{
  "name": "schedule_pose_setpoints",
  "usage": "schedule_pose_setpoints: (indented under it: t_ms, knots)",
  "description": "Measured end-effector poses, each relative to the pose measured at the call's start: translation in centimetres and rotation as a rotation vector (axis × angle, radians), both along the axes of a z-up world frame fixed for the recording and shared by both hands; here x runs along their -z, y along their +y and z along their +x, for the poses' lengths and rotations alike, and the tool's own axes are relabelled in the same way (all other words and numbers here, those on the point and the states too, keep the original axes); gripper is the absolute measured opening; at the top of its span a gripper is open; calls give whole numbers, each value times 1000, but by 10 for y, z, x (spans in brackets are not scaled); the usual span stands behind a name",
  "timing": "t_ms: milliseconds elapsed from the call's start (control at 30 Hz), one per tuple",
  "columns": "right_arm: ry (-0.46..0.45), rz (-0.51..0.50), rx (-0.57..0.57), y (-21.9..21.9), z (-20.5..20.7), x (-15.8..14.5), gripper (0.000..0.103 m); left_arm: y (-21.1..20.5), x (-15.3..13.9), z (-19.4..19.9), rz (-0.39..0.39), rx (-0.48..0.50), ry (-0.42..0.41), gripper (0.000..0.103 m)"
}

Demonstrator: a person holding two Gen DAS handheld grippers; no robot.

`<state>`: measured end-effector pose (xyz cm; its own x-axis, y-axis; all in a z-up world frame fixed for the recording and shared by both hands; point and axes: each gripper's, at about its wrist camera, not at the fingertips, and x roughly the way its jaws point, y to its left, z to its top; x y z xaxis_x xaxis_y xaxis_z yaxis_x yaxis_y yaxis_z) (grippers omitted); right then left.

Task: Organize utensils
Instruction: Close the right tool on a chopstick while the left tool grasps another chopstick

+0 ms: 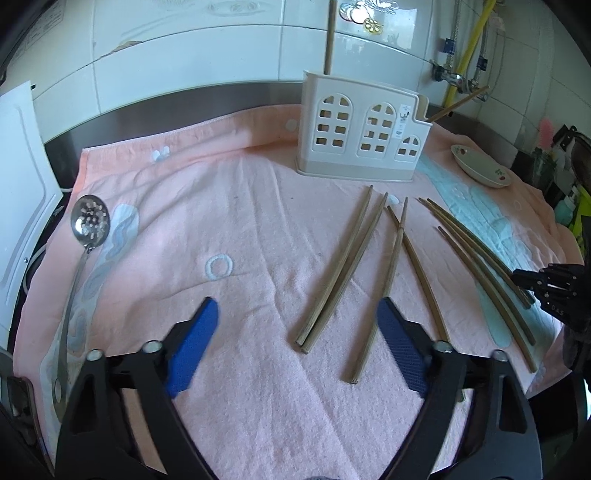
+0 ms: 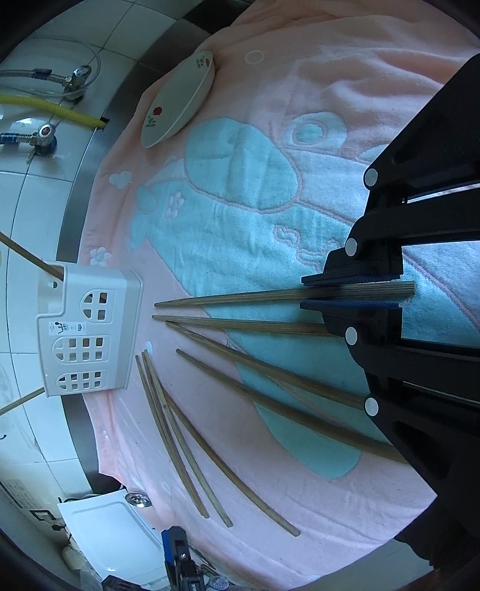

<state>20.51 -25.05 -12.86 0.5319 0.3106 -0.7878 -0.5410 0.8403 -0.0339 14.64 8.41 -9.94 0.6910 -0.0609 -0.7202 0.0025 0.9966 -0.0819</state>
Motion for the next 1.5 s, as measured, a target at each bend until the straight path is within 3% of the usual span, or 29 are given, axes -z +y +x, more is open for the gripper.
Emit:
schedule_pose_setpoints:
  t_ms: [367,733,867,1500]
  knots:
    - [2,7,2,1,0,1,8,-18,17,32,62,129,79,21]
    - [5,10,0,0,0,0,8,-31,28,57,110,247,130,12]
    - [5,12,2,0,0,0,8,-29,29,61,98,246,132,8]
    - [-3,34,10,-1,-3,1,9,-30,39,58,87,264,144,9]
